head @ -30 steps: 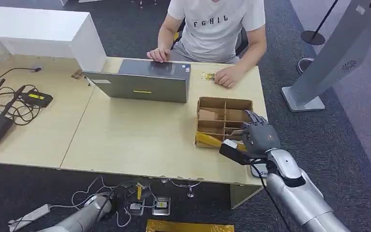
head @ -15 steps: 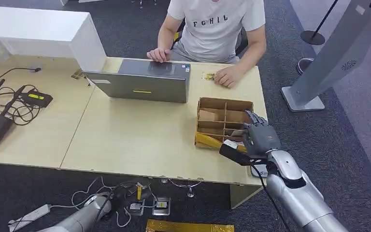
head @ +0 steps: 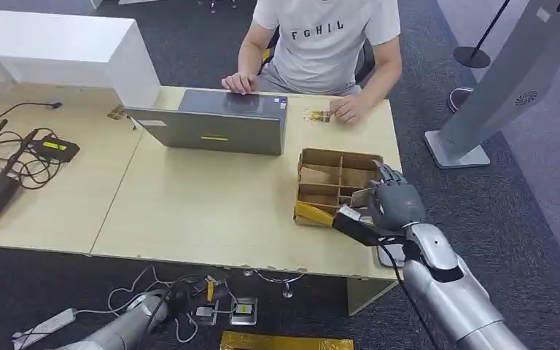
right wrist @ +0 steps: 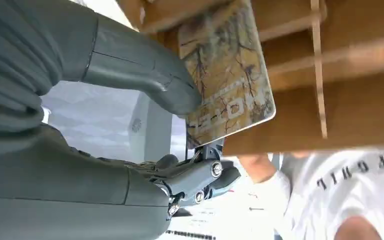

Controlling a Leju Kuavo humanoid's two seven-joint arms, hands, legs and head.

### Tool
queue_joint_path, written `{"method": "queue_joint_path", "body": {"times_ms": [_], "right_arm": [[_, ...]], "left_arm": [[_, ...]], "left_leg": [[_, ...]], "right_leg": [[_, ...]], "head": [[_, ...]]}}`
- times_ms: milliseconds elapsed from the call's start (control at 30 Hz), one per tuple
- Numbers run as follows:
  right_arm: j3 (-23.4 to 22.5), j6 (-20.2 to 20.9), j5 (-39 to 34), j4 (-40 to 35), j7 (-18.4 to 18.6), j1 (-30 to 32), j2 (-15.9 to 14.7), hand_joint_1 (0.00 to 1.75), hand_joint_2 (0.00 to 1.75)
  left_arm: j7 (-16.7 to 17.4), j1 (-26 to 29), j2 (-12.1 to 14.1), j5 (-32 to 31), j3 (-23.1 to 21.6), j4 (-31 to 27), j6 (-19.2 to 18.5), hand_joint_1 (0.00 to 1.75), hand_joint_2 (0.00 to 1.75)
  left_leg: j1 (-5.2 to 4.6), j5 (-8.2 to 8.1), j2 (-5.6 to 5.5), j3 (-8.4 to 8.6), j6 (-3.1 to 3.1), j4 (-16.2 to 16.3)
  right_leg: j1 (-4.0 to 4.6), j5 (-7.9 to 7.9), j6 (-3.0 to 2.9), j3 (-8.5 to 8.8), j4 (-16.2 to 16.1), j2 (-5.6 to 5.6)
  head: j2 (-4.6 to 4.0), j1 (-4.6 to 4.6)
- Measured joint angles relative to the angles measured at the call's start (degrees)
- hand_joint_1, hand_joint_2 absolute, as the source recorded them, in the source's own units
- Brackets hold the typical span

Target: Pass the card to the sensor for recognition and then transmit it.

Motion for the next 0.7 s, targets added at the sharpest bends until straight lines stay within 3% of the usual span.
{"method": "queue_joint_path", "body": {"times_ms": [333, 700], "right_arm": [[-2.32, -0.50, -0.26, -1.75, -1.42, -7.29, 0.04, 1.75, 1.75], [-3.69, -6.29, -0.35, -1.66, -3.12, -10.18, 0.22, 1.75, 1.75]], "left_arm": [[0.00, -0.01, -0.31, -0.06, 0.07, 0.00, -0.04, 0.00, 0.00], [0.00, 0.00, -0.28, -0.15, 0.44, 0.00, -0.13, 0.00, 0.00]], "left_leg": [[0.00, 0.03, 0.04, 0.00, -0.03, 0.00], [0.00, 0.03, 0.04, -0.02, -0.03, 0.00]], "right_leg": [[0.00, 0.03, -0.02, -0.02, 0.00, 0.05], [0.00, 0.03, -0.02, -0.02, 0.00, 0.05]], "head": [[0.00, 0.02], [0.00, 0.00]]}}
